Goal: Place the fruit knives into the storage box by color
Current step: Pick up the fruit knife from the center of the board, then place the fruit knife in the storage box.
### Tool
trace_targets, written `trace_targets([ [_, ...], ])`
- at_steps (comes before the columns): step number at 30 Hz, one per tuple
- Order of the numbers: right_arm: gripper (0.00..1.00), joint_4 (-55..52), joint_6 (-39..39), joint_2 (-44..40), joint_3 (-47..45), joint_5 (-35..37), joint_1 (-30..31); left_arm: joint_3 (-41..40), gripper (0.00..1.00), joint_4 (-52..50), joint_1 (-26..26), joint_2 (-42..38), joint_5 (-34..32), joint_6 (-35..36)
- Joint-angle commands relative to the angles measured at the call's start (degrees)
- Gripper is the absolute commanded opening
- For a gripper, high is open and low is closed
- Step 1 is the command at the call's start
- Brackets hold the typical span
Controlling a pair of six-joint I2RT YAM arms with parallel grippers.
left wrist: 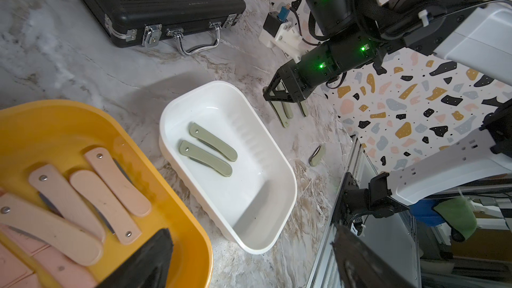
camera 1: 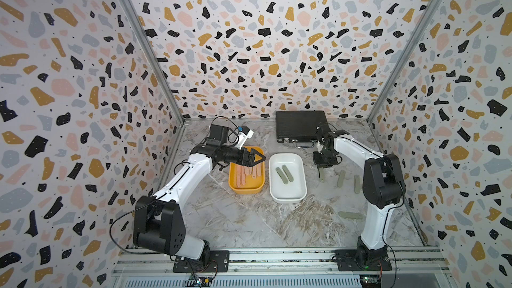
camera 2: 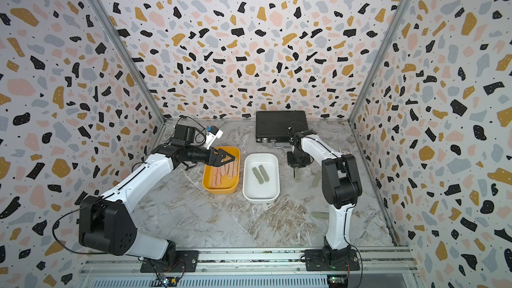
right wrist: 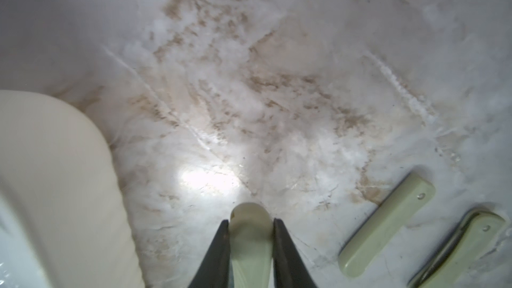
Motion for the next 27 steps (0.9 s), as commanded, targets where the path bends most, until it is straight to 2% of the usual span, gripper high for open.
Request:
trace_targets([
  [1,0.22,-3.4,0.4,-3.9,3.6,-0.3,2.3,-0.3,0.91,1.3,0.9,-1.3,2.1,-0.4],
  [13,0.22,-5.2,2.6,-1.0,13.9,-3.9,11.7,-1.1,0.92,1.4,2.8,-1.9,2.8,-0.7],
  [23,0.22,-1.1,4.7,5.6,14.1,-7.6,15.4,-1.4,0.92,1.7,3.3,-0.2,3.3,-0.9],
  [27,0.22,-0.5,4.4,7.3,13.4,-6.6,15.5,-1.4,0.92,1.7,3.4,0.3,3.6,-1.0],
])
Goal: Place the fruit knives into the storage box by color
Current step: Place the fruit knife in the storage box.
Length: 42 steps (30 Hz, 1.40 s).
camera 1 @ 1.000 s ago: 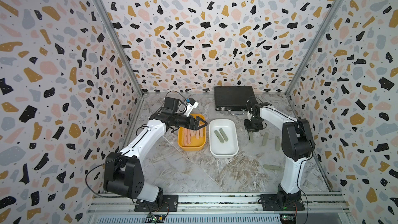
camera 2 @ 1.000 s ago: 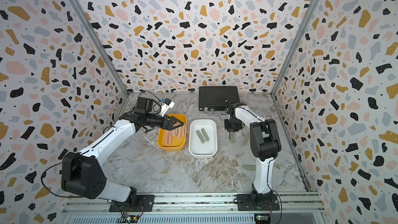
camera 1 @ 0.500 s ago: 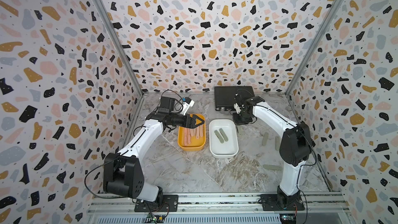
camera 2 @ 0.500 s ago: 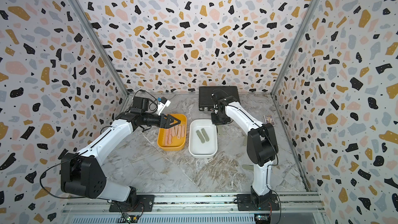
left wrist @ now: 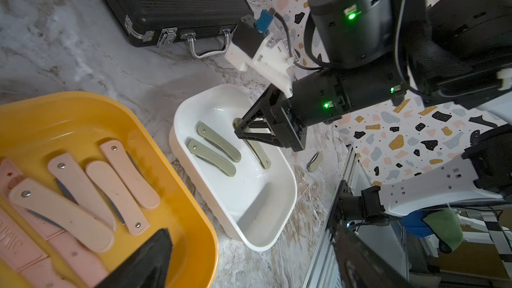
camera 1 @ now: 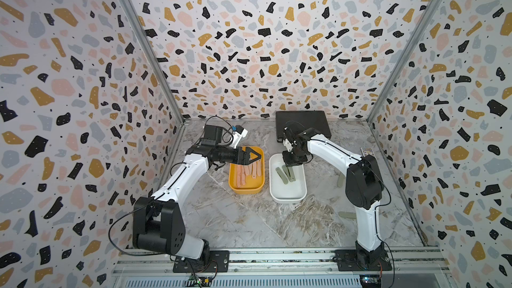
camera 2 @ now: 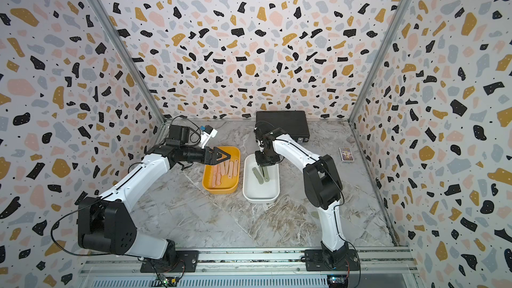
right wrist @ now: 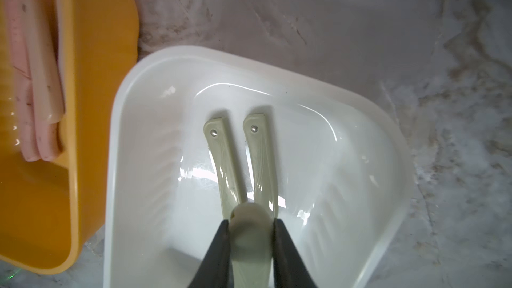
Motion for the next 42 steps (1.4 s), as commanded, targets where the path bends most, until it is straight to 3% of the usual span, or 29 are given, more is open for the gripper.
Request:
trace_targets([
  [1,0.22,0.0,0.2,-0.2,0.2,1.3,0.1,-0.5,0.92,1.6,0.2,0.5,1.4,0.0],
  [6,0.23,-0.8,-1.0,1.4,-0.6,5.0,0.0,-0.5,0.92,1.6,0.2,0.8,2.0,0.0],
  [28,0.27,-0.8,-1.0,2.8,-2.5,4.7,-0.4,-0.3,0.92,1.2,0.2,1.2,2.3,-0.3],
  [42,0.5,-1.0,-1.5,-3.1,-2.0,5.0,-0.8,-0.1,0.92,1.3,0.2,0.6,2.2,-0.4],
])
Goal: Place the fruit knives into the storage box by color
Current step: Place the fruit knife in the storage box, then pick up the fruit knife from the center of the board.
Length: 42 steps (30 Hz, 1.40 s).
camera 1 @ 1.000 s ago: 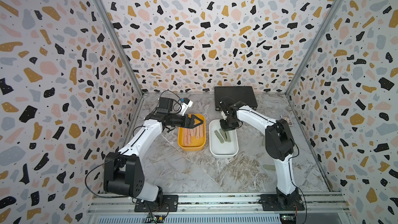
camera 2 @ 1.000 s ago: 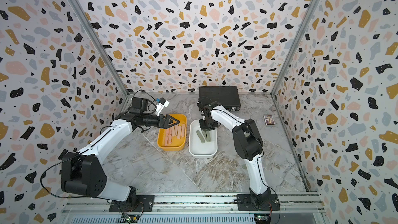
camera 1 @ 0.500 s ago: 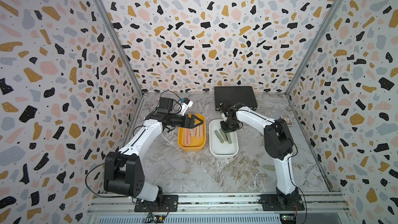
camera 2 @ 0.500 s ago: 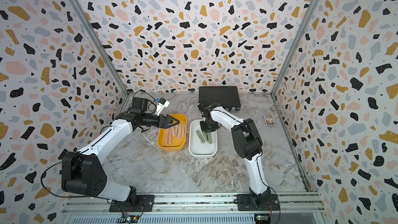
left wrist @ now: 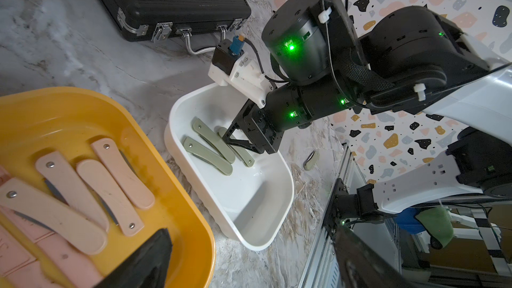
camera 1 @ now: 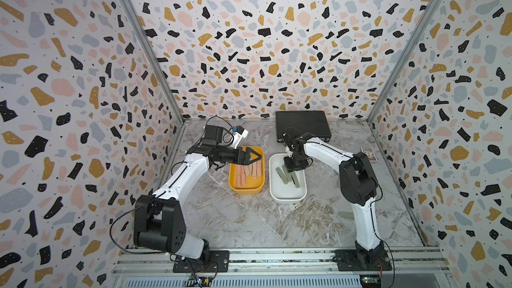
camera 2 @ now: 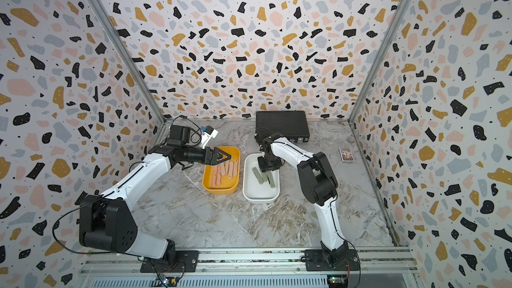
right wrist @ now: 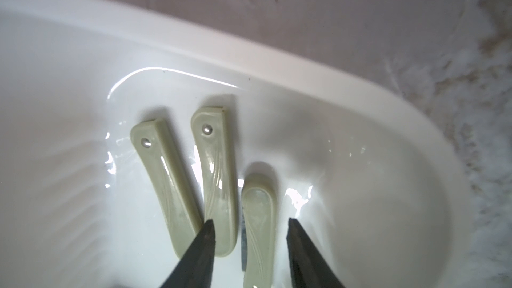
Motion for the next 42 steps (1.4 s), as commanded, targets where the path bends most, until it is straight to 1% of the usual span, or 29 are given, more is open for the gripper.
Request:
trace_targets([
  [1,0.51,-1.4,-0.4,-6.6,0.3,1.0,-0.3,-0.1,0.92,1.2,0.2,-0.4,1.1,-0.2],
  [3,0.55,-1.4,-0.4,-8.9,0.0,1.5,-0.6,0.1,0.92,0.9,0.2,-1.0,0.8,-0.1],
  [7,0.58,-1.4,-0.4,-13.2,-2.3,2.4,-1.4,-0.6,0.92,2.4,0.1,-4.4,0.7,-0.9],
  [10,0.59,-0.5,-0.4,-17.1,-6.2,3.8,-2.7,-0.9,0.92,3.1,0.0,-5.9,1.2,-1.8],
  [13,0.59,1.4,0.0,-21.4,-11.7,4.8,-4.9,-0.9,0.92,3.5,-0.6,-5.7,1.7,-2.5],
  [18,0.61,5.0,1.6,-28.9,-22.3,5.4,-9.6,-0.7,0.92,3.6,-4.1,-5.0,1.3,-2.1],
  [23,0.62,8.5,2.8,-34.4,-31.0,5.6,-13.8,-0.3,0.92,2.7,-8.5,-3.6,-0.2,-0.8],
  [28,0.63,8.9,3.1,-34.4,-35.1,6.5,-16.9,-0.3,0.92,2.3,-10.9,-2.7,-1.2,0.0],
  [36,0.63,11.3,2.8,-31.6,-38.1,6.2,-22.9,-0.8,0.93,2.8,-11.2,-2.5,-1.1,0.2],
  [42,0.63,14.0,2.7,-27.7,-38.8,5.6,-26.0,-0.9,0.92,2.7,-11.2,-2.0,-1.3,0.4],
])
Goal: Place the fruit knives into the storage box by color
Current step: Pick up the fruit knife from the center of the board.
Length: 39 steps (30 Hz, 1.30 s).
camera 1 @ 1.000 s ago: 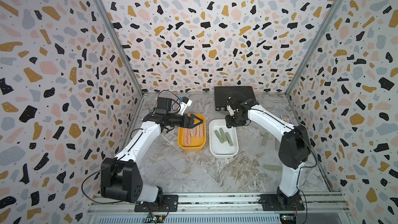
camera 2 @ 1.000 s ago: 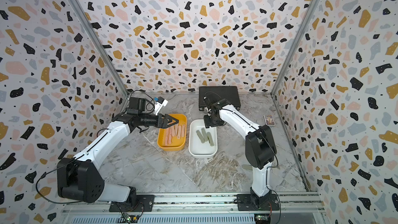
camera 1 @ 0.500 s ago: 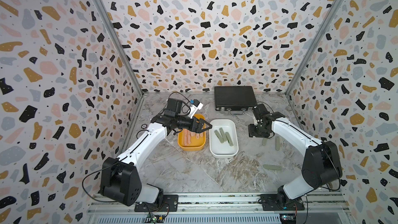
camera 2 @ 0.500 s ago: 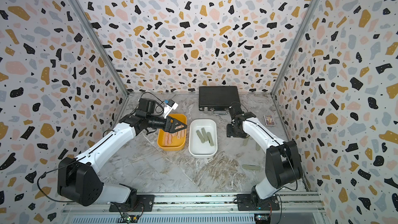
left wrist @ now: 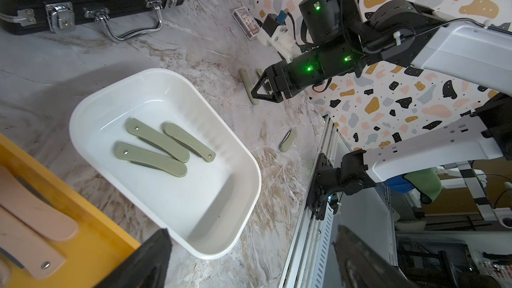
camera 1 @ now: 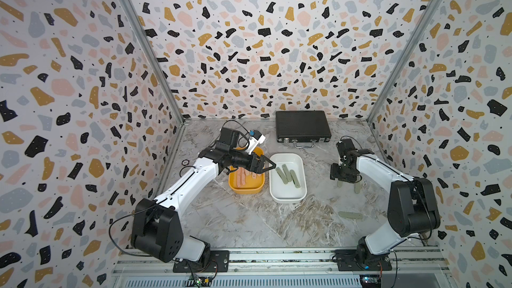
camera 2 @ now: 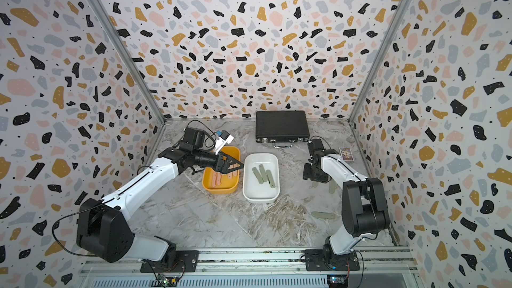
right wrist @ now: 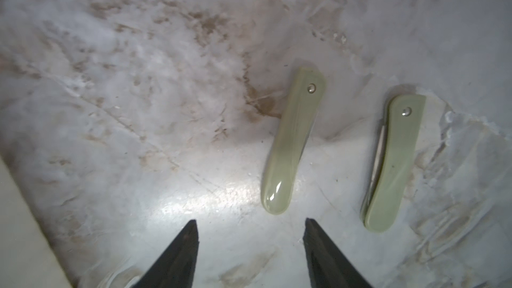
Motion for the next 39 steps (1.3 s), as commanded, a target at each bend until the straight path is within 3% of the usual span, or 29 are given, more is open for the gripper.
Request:
trace_targets([
  [1,0.63,1.7,0.4,2.0,-0.2,-0.5,-1.3,-0.4,0.92,1.3,-0.1,0.6,0.0,1.5],
  [15,0.6,5.2,0.3,7.4,-0.8,-3.6,-4.2,-0.3,0.92,1.0,-0.2,0.9,-0.7,1.9],
  [27,0.29,5.2,-0.3,9.5,-0.2,-7.1,-3.9,-0.2,0.92,0.8,-0.2,1.1,-1.4,2.2],
  [39,0.26,2.2,-0.4,13.5,5.1,-7.4,3.1,-0.1,0.92,0.7,-0.2,1.7,-1.6,2.3],
])
